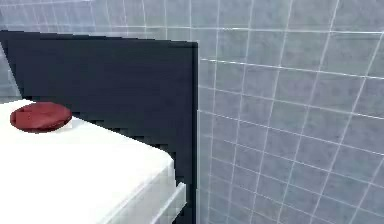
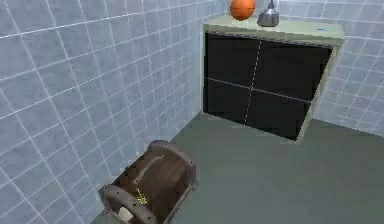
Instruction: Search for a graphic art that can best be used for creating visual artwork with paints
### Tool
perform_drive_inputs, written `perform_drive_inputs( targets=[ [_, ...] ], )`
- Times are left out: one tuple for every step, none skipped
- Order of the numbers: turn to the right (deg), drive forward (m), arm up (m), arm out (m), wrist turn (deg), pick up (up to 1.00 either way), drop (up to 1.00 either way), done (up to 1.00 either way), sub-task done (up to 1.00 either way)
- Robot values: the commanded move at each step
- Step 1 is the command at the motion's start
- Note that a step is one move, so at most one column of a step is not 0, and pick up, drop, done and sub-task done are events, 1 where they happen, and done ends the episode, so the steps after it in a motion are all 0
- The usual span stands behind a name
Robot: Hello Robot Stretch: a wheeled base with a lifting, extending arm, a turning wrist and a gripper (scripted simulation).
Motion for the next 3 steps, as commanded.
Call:
perform_drive_inputs(
  targets=[
    [-45.0, 0.00, 0.00, 0.00, 0.0, 0.00, 0.00, 0.00, 0.00],
    [-45.0, 0.00, 0.00, 0.00, 0.0, 0.00, 0.00, 0.00, 0.00],
    [-45.0, 0.00, 0.00, 0.00, 0.0, 0.00, 0.00, 0.00, 0.00]
  ],
)
